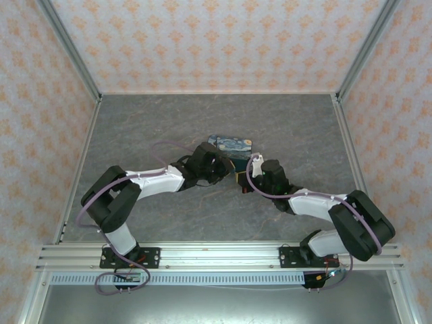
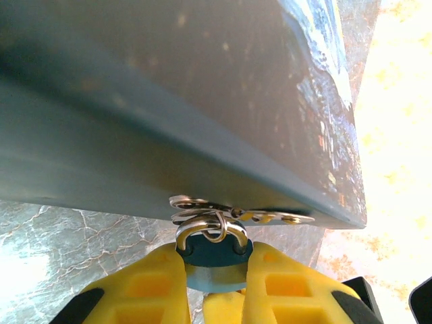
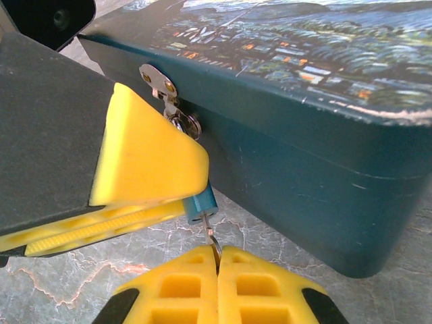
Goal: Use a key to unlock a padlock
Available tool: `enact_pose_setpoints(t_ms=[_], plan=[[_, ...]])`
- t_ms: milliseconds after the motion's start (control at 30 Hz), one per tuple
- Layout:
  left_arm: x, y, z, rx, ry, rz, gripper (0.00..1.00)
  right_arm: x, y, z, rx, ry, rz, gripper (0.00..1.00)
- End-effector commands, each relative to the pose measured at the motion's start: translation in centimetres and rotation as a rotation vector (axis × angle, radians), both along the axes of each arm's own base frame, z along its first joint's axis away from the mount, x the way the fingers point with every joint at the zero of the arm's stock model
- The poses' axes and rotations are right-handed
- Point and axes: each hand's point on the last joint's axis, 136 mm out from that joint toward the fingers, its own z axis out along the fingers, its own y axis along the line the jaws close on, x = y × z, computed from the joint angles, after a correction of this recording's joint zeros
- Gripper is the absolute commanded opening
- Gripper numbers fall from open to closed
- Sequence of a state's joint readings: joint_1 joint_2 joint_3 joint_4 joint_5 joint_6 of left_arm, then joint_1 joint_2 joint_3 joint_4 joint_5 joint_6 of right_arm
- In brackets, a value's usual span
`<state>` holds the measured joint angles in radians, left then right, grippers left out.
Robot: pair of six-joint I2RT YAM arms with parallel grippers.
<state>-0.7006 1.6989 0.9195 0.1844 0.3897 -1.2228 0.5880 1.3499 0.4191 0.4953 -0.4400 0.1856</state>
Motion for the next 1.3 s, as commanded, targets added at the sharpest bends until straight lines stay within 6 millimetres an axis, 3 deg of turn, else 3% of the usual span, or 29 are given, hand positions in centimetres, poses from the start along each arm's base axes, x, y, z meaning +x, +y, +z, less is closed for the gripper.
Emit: enact_pose_setpoints(t_ms=[0,200,800,1067,1267], plan=[[-3.0,-2.5,-1.3,-0.021,0.064,-0.118,0.14,1.5,3.0,10.9,0.209,-0.299,0.086,0.00],[-3.2,-2.9,-0.6,-0.037,0.062,-0.135,0.14,1.7,2.9,10.2,0.205,-0.290,0.110,0.00],[-3.5,-2.7,-1.0,-0.028,0.068,-0.136,0.14,2.0,2.7,11.1,0.316,-0.220,0.186,0.00],[-3.7,-2.4,-1.8,-0.010,0.079,-0.138,0.14,2.3,2.3,11.4,0.295,-0.232,0.179,0.00],[-3.9,-2.6,-1.3,-0.030,0.079,-0.146,0.14,2.9,1.6,11.2,0.240,-0.268,0.140,0.00]])
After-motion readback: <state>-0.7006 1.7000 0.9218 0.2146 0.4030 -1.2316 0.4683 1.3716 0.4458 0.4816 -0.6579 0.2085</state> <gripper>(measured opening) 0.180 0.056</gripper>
